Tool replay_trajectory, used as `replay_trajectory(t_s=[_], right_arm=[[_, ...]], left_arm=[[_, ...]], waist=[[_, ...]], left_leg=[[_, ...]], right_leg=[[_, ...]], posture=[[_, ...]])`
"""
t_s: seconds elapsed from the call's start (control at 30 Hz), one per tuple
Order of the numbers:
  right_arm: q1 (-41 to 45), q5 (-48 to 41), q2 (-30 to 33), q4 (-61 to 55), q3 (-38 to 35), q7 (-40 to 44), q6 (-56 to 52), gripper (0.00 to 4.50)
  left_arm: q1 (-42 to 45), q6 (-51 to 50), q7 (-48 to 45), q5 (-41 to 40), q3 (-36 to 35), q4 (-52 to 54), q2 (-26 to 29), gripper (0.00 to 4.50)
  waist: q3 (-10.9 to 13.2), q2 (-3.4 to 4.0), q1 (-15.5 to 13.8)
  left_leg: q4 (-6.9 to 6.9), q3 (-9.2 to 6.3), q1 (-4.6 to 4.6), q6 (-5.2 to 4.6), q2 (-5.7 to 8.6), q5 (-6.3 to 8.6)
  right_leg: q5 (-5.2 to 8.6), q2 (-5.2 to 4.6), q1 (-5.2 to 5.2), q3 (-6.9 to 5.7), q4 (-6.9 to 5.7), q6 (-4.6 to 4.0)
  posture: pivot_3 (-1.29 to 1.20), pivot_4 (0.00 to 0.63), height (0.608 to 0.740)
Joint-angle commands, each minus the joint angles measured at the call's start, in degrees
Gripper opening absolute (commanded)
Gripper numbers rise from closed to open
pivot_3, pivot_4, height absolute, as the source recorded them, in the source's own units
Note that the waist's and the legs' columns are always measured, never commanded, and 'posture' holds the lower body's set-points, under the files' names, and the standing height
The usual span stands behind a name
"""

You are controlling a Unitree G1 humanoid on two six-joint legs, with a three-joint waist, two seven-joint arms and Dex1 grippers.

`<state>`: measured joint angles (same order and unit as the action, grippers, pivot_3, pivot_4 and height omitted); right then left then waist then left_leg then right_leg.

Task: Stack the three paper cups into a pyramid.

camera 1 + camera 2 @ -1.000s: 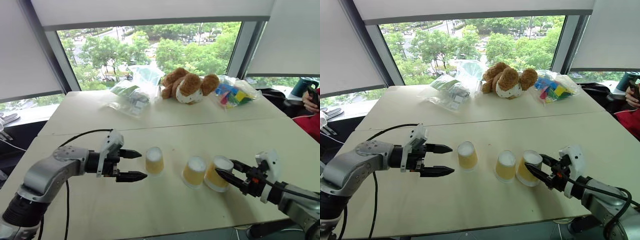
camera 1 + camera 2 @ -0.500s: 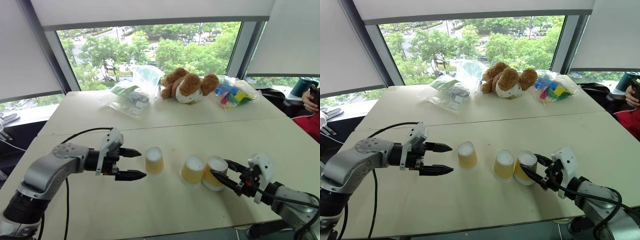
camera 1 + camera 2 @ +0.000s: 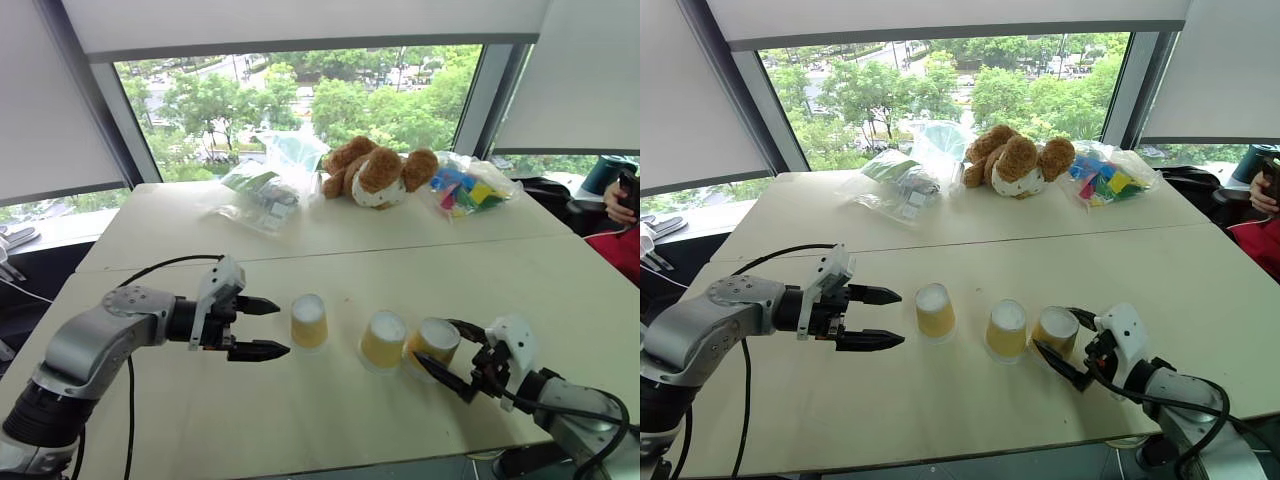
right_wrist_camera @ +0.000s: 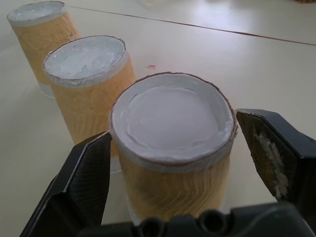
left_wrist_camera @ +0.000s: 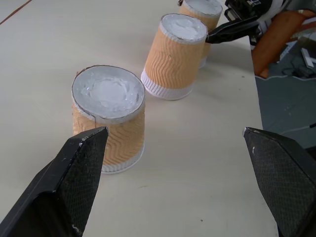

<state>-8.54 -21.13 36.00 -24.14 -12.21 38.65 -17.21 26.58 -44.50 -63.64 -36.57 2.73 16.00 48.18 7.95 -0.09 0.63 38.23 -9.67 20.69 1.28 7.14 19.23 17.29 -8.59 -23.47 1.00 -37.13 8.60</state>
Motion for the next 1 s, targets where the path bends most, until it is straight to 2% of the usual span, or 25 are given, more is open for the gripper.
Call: replay_trajectory(t_s=[0.03,0.23,0.37,0.57,0.7,0.87,1.0], right_arm=[[0.1,-3.2,1.7,-4.6,-5.8,-0.6,-2.1,4.47],[0.4,-13.7,8.2,-14.0,-18.3,-1.3,-14.6,4.47],[3.2,-23.6,13.6,-16.6,-24.7,-1.9,-23.3,4.47],[4.1,-40.2,17.4,-19.8,-27.7,-5.0,-33.2,4.47],[5.5,-50.3,21.0,-21.5,-26.5,-7.9,-36.2,4.47],[5.1,-58.8,24.9,-24.8,-24.4,-11.6,-36.9,4.47],[4.0,-61.0,26.1,-25.8,-24.1,-13.6,-36.3,4.47]], left_arm=[[-0.2,3.6,1.4,2.1,-2.2,-2.2,-0.6,4.5],[-0.2,9.9,1.3,5.1,-3.9,-8.3,-1.3,4.5],[-0.2,13.6,2.0,8.1,-1.7,-10.9,-3.1,4.5],[1.0,18.1,0.3,11.2,1.5,-13.9,-7.3,4.5],[5.0,24.4,-0.1,14.9,3.9,-20.7,-12.2,4.5],[10.1,31.1,-2.0,18.5,7.0,-28.3,-18.0,4.5],[12.6,34.7,-3.3,20.3,8.0,-32.4,-20.8,4.5]], waist=[[0.0,0.0,0.0],[0.0,-0.01,0.0],[0.0,-0.03,-0.2],[0.0,-0.09,-0.3],[0.0,-0.11,-0.6],[0.0,-0.18,-1.4],[0.1,-0.41,-1.3]], left_leg=[[0.0,0.0,0.0,0.0,0.0,0.0],[0.0,0.0,0.01,0.0,0.0,0.0],[0.01,-0.01,0.0,0.0,0.01,0.0],[0.02,-0.01,-0.02,-0.01,-0.01,0.01],[0.05,-0.01,-0.04,-0.02,0.0,0.01],[0.07,0.03,-0.02,-0.02,0.0,0.01],[0.11,0.03,0.0,-0.03,0.0,0.01]], right_leg=[[0.0,0.0,0.0,0.0,0.0,0.0],[0.0,0.01,0.01,-0.01,0.01,0.0],[0.0,-0.01,0.05,-0.02,0.02,0.0],[0.0,-0.05,0.12,-0.08,0.04,0.0],[-0.01,-0.05,0.15,-0.11,0.05,0.01],[-0.02,-0.05,0.15,-0.12,0.05,0.03],[-0.04,-0.05,0.15,-0.13,0.05,0.07]], posture=[[0.0,0.15,0.74],[0.0,0.15,0.74],[0.0,0.15,0.74],[0.0,0.15,0.74],[0.0,0.15,0.74],[0.0,0.15,0.74],[0.0,0.15,0.74]])
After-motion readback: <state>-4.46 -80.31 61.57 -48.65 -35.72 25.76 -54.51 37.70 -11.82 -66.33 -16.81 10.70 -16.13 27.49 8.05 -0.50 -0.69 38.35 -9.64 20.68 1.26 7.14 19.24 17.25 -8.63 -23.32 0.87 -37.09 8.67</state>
